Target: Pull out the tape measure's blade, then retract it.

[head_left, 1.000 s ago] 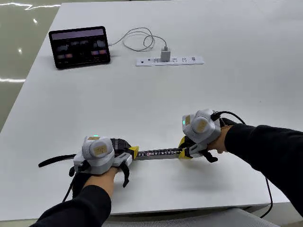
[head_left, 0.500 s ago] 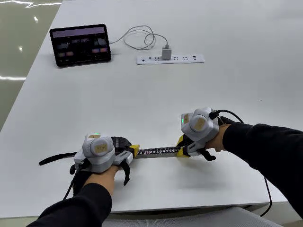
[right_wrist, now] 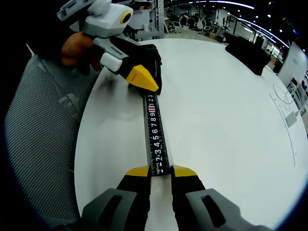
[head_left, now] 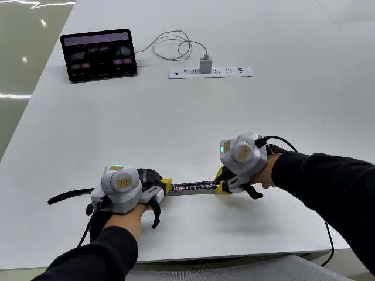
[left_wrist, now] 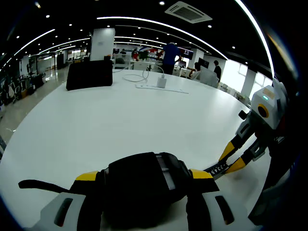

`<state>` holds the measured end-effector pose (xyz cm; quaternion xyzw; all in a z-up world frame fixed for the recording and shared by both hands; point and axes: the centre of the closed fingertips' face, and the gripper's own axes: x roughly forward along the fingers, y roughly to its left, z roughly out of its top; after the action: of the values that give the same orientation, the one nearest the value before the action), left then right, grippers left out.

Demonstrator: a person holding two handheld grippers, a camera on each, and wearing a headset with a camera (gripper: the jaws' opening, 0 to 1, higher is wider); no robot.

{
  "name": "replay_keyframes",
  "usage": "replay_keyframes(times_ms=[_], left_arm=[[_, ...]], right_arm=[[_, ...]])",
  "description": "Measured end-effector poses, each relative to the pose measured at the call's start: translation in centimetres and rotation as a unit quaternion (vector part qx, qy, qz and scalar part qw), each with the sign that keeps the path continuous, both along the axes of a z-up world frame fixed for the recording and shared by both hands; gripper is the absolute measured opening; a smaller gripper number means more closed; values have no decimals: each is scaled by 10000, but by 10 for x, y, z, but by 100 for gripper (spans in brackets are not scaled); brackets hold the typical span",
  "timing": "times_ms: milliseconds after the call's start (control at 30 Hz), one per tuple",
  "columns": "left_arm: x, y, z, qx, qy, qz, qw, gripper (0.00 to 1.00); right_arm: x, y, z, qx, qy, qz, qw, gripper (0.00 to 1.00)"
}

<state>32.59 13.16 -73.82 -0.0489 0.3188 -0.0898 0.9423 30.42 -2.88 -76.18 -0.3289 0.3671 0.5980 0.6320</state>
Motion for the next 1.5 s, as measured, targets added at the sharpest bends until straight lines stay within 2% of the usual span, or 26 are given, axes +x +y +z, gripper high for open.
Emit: replay_keyframes(times_ms=[1100, 1500], left_arm=[[0, 0, 0, -80, 20, 8, 10000, 67], [0, 0, 1, -86, 25, 3, 10000, 67]], right_arm=[[2, 16, 0, 211, -72, -51, 9997, 11], [1, 19, 1, 290, -5, -102, 9995, 11]])
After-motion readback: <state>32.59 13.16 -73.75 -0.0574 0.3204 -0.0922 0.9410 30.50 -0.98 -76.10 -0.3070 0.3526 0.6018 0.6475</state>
